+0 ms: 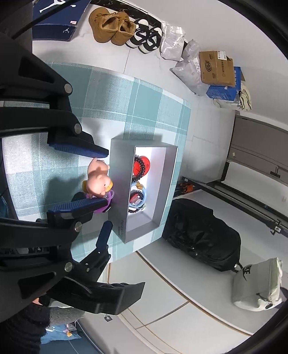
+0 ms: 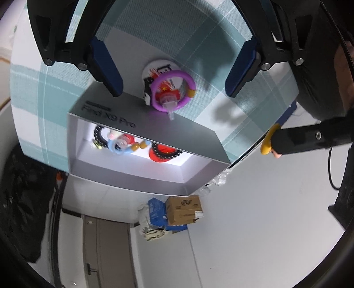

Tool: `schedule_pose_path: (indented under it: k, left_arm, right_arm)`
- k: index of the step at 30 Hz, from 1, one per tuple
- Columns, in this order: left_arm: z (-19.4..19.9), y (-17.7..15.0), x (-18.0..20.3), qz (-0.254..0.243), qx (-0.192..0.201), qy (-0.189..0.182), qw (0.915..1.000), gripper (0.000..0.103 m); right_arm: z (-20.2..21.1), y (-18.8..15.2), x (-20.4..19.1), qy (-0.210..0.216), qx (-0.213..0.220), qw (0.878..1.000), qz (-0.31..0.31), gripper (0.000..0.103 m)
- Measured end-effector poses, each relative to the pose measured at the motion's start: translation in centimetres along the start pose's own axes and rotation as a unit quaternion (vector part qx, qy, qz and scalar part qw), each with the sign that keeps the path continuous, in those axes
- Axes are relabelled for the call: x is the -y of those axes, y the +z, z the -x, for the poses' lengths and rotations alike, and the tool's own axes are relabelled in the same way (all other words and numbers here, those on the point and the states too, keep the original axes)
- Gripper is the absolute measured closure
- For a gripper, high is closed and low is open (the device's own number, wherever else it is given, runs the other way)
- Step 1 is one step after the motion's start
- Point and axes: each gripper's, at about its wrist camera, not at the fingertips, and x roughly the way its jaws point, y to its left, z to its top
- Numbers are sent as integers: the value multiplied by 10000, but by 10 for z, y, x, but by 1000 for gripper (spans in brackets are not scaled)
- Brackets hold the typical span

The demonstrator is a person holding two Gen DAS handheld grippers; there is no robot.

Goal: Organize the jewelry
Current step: 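Grasp the pig figure with the left gripper while the right gripper approaches the purple ring, then grasp the purple ring with the right gripper and lift it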

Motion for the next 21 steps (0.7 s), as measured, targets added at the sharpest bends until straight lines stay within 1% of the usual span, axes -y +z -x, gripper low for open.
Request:
schedule_pose_path:
  k: [6, 8, 9, 13, 15, 17, 21]
  left_arm:
    - [-2, 1, -8, 89, -41, 15, 10000, 72]
    - [-3, 1, -10, 119, -56, 17, 9999, 72]
    - [-3, 2, -10, 129, -59, 17, 9999, 72]
    - [-3, 2, -10, 165, -76, -1, 9998, 72]
    - [-3, 2, -10, 163, -85, 1, 9998, 72]
    - [-3, 1, -9, 149, -90, 6, 9998, 72]
    - [-3, 1, -9, 159, -92, 17, 9998, 72]
  right_arm:
    - [-10, 3, -8, -197, -77, 9994, 270, 32]
    - [-12, 3, -9, -216, -89, 9993, 304, 41]
    - [-12, 3, -10, -260, -99, 9991, 330, 42]
    - [-8, 2, -6, -314, -79, 9990, 311, 53]
    - [-6, 2, -3, -276, -62, 9993, 246, 55]
    - [-7, 4, -3, -332, -49, 9991, 259, 61]
    - [-8, 3, -5, -365, -44, 9989, 307, 60]
